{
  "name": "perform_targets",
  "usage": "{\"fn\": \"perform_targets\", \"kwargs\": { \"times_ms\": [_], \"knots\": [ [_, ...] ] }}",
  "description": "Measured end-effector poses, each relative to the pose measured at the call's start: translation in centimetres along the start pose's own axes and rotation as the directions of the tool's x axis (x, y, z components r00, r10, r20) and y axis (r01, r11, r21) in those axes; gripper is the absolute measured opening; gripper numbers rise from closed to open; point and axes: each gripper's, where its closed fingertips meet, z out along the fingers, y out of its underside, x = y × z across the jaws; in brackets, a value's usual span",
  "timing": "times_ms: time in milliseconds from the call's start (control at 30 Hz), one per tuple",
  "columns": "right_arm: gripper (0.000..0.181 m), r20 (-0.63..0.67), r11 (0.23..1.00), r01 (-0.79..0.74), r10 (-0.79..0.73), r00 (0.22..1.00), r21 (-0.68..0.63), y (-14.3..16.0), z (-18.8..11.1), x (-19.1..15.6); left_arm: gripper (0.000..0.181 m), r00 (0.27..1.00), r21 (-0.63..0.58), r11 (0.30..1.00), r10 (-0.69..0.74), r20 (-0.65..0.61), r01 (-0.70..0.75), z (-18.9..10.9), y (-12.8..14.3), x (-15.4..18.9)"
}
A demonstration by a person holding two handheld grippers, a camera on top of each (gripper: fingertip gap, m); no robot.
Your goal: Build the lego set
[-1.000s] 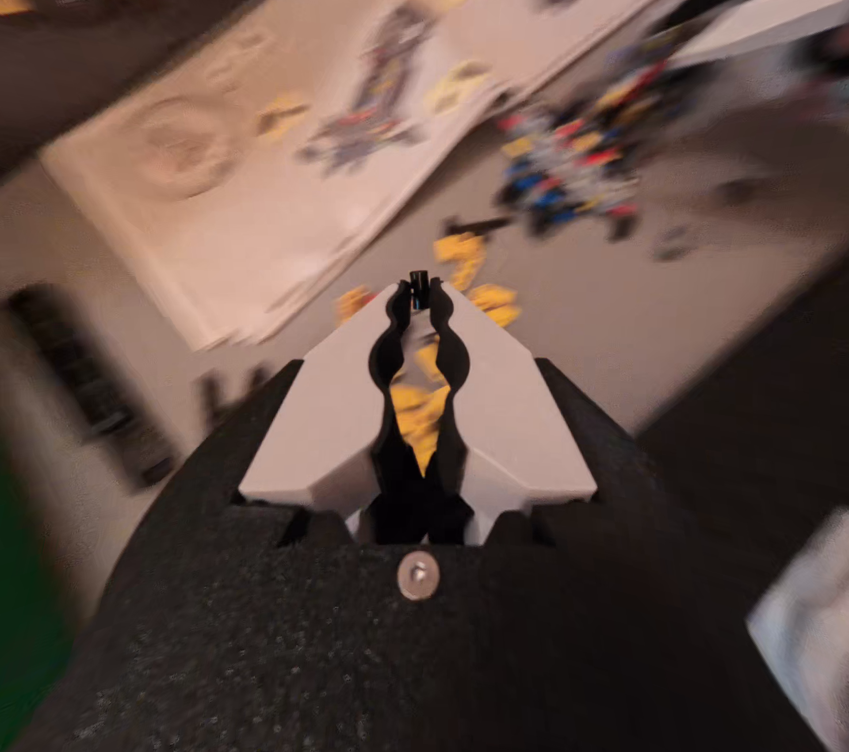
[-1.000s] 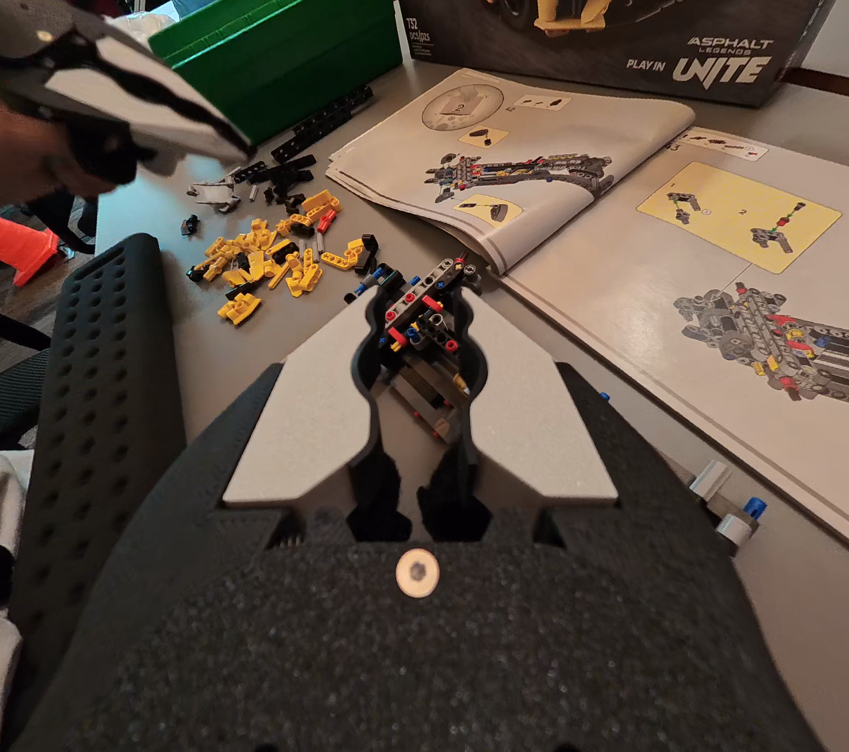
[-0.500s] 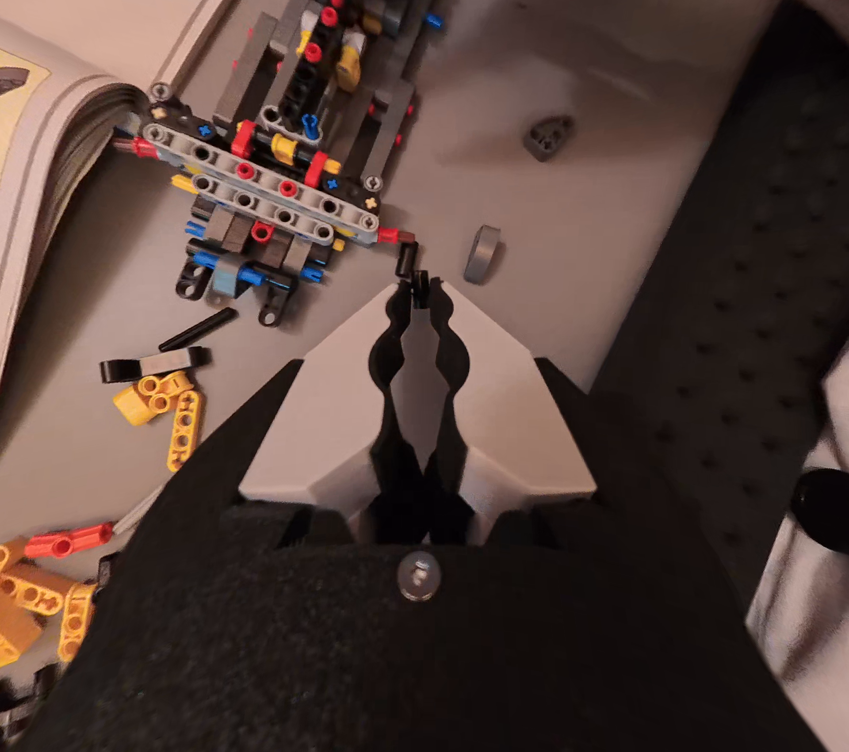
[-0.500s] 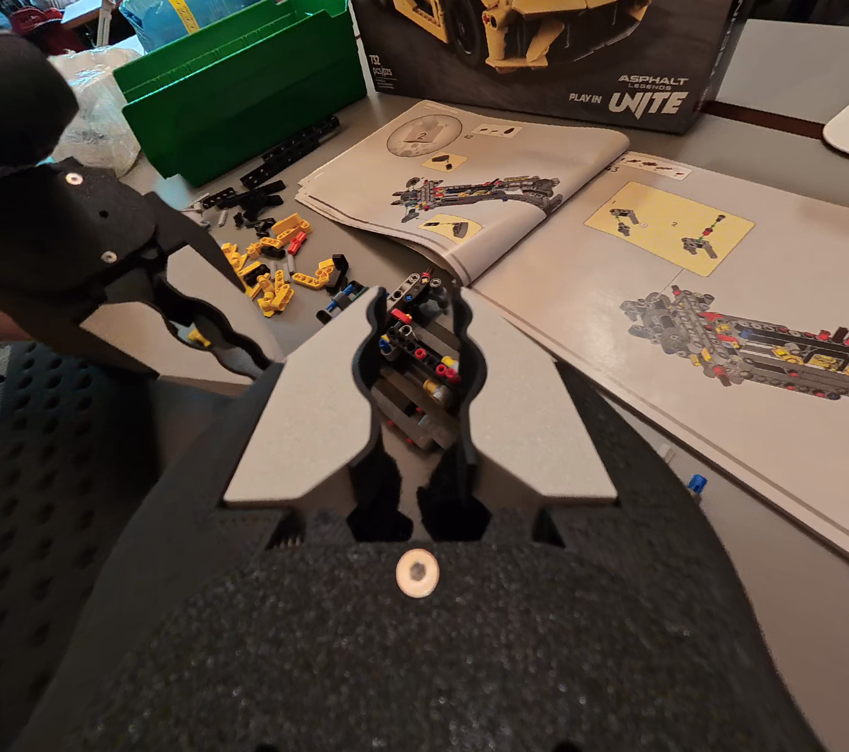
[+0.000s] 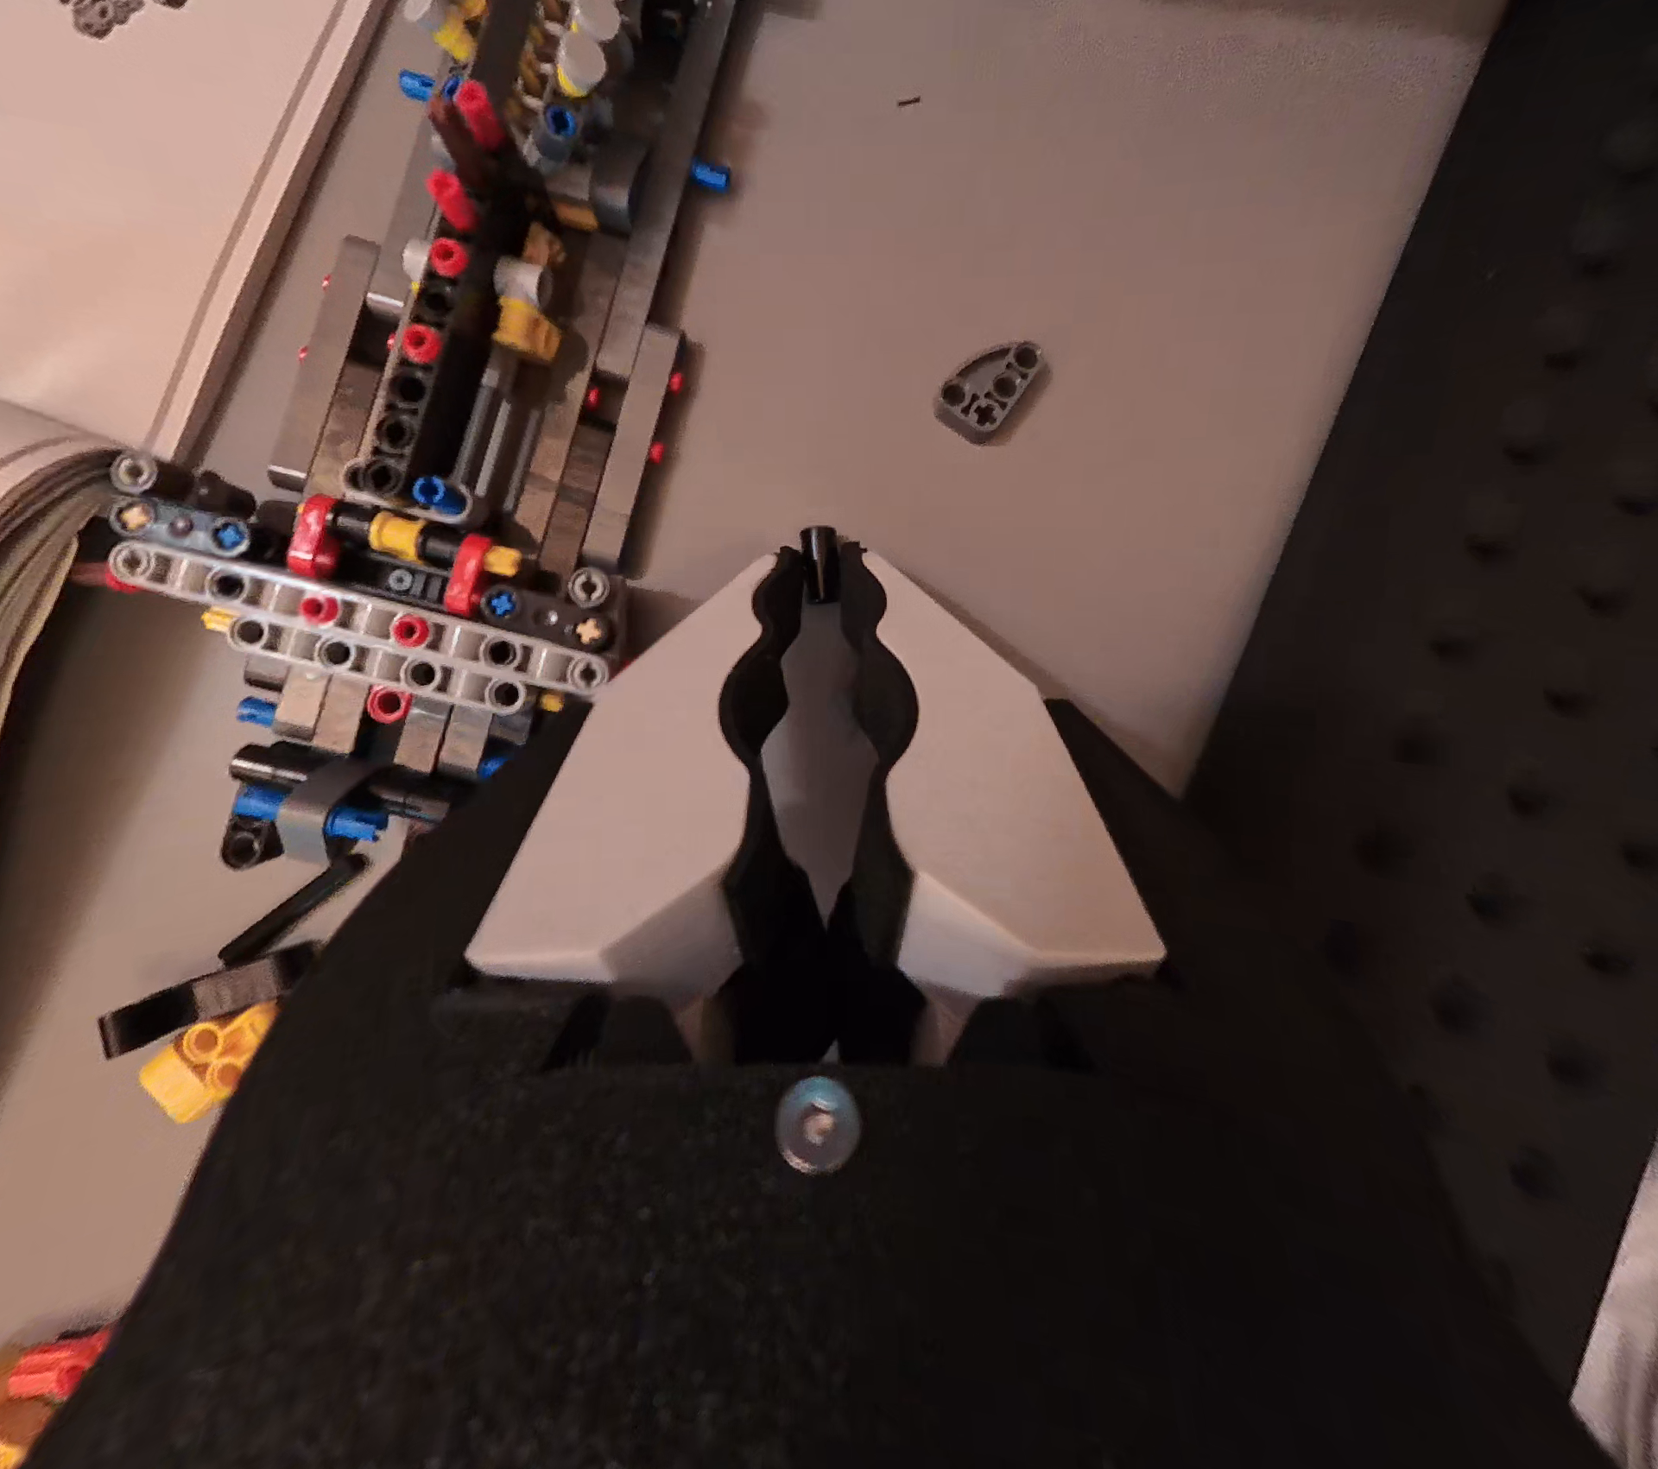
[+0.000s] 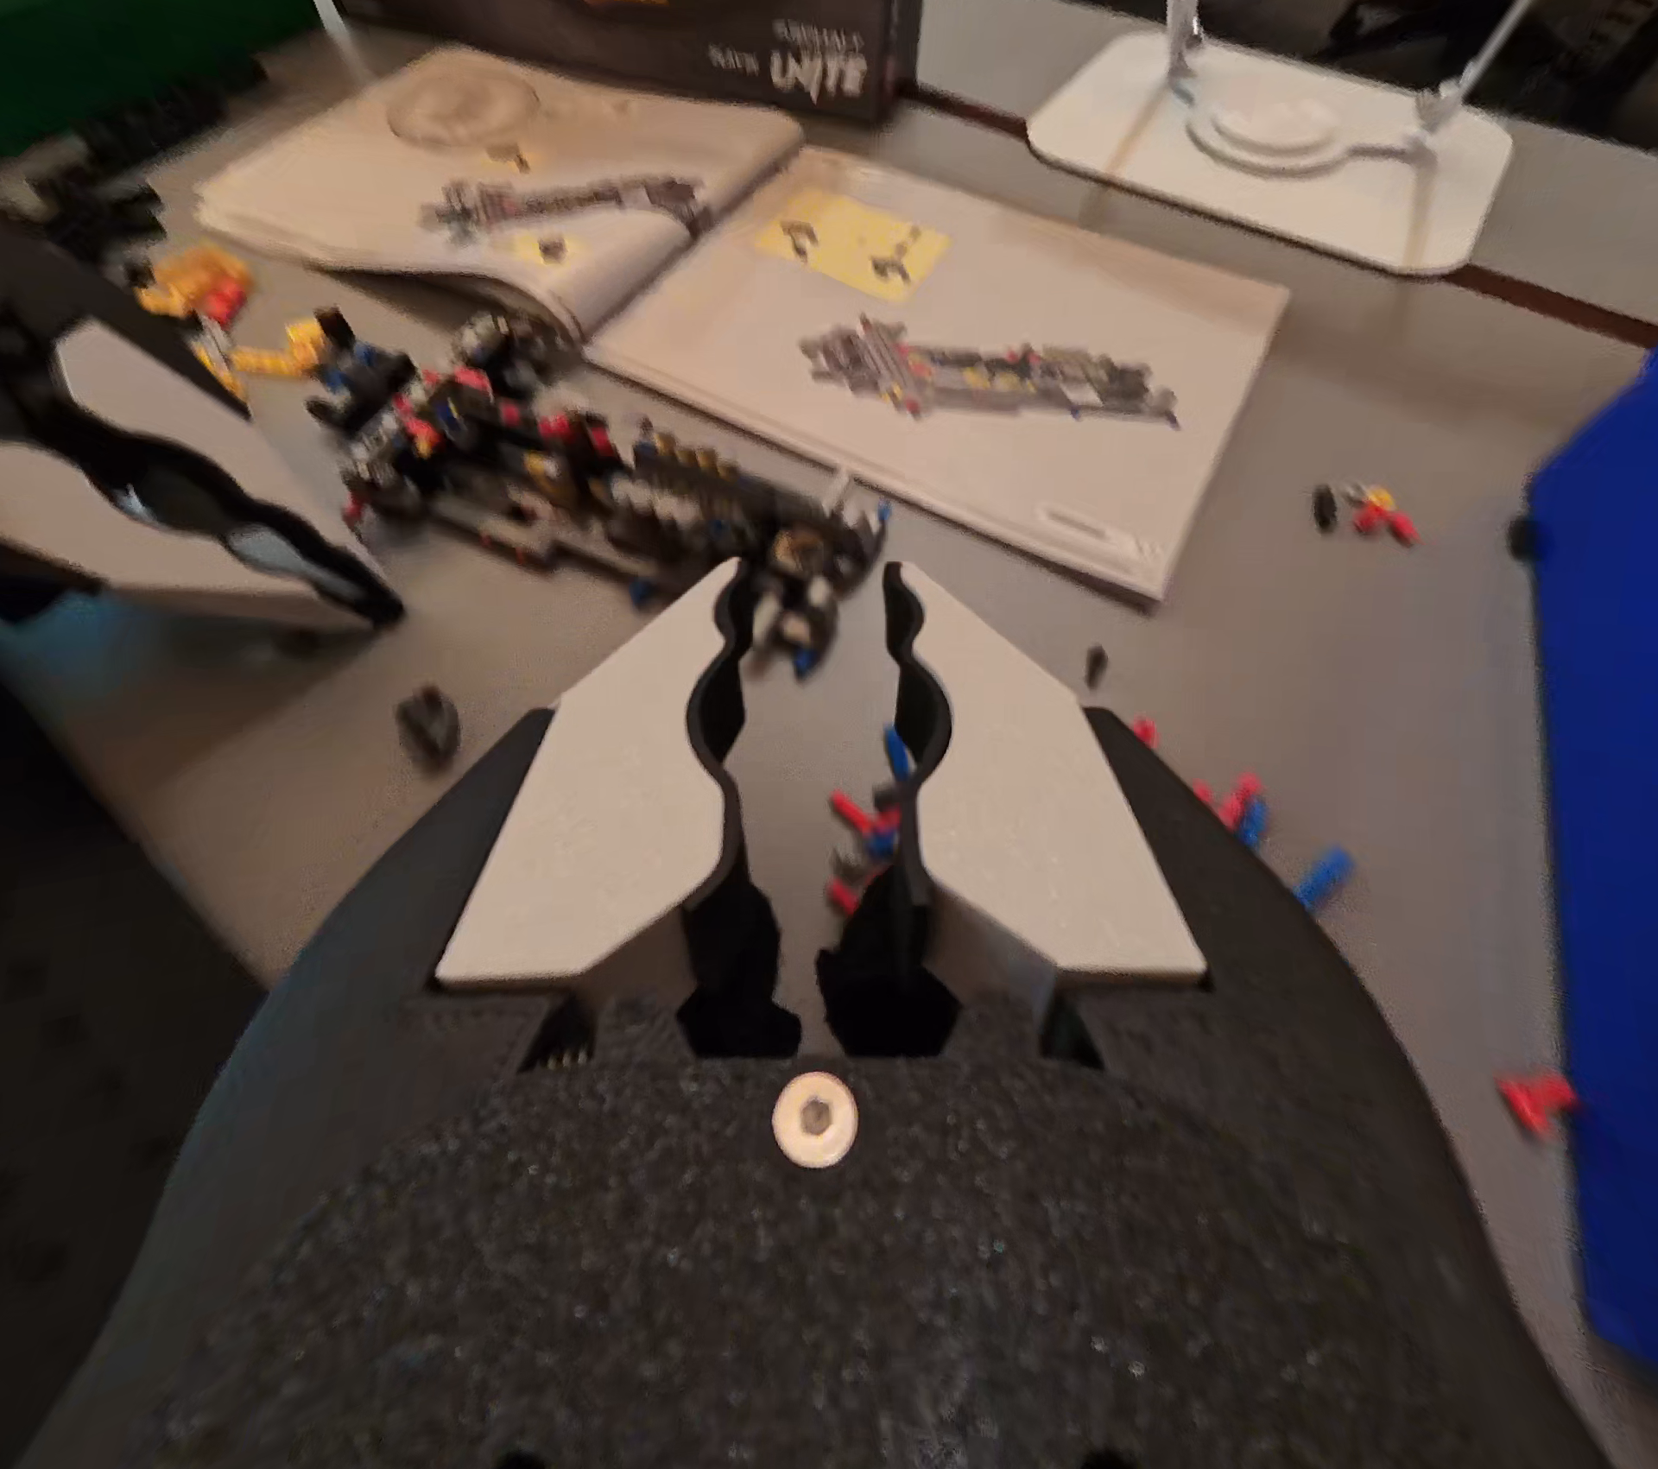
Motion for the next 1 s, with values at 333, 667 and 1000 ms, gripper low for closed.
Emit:
{"fn": "perform_targets", "kwargs": {
  "times_ms": [333,667,1000],
  "knots": [
    [0.032,-0.021,0.977,-0.025,0.021,1.0,-0.212,7.5,-3.5,1.9,0.062,0.993,0.239,0.97,0.008,0.114,-0.035,-3.4,-4.8,-3.9],
    [0.019,-0.125,0.963,-0.133,0.105,0.987,-0.236,6.6,0.0,7.4,0.094,0.903,0.615,0.786,-0.222,0.367,-0.057,-10.0,-5.8,-13.9],
    [0.026,-0.329,0.949,-0.184,0.093,0.94,-0.257,9.5,-3.4,12.3,0.071,0.868,0.701,0.709,-0.301,0.395,-0.074,-11.3,-6.6,-13.8]
  ]
}}
